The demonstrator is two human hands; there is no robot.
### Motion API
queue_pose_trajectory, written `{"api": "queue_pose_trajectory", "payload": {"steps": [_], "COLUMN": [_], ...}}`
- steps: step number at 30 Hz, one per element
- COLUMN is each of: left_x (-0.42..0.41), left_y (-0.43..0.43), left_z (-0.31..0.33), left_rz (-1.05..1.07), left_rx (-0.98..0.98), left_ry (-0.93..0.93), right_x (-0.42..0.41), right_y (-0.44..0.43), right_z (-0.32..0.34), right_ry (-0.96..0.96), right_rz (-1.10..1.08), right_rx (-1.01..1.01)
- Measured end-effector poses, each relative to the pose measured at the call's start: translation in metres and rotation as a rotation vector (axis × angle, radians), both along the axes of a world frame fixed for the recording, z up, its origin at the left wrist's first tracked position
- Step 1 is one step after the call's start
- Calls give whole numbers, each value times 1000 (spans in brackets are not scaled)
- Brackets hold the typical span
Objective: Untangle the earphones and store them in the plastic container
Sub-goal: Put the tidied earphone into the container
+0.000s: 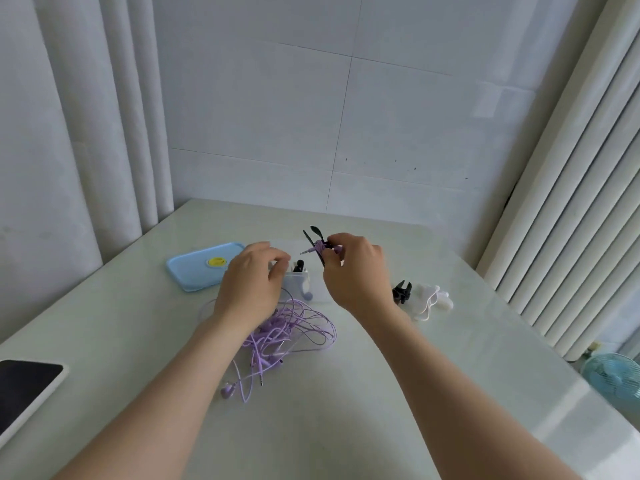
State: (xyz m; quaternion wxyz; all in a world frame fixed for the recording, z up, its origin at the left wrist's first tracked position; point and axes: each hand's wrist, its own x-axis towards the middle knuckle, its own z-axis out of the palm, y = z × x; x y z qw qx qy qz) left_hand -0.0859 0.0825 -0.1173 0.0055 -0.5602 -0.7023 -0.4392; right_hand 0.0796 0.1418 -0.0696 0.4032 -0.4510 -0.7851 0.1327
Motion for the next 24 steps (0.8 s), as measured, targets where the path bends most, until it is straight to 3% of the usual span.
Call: {"api": "queue_pose_trajectory", "payload": {"steps": [4,16,19,24], "left_x": [3,5,3,-2], "left_y": [-6,-5,-10,-21], "left_z": [-1,-4,4,21], "left_rz": [20,34,65,229], "left_rx": [28,5,69,61], "left_ry": [-7,65,7,-136], "right_x": [-21,-45,-43,-15], "right_y": [23,31,29,-5], "right_z": [3,22,18,3], "right_ry": [-281,-602,-577,-252], "right_rz": [-111,-139,-116,-38], "right_rx": [-91,-318,-309,52]}}
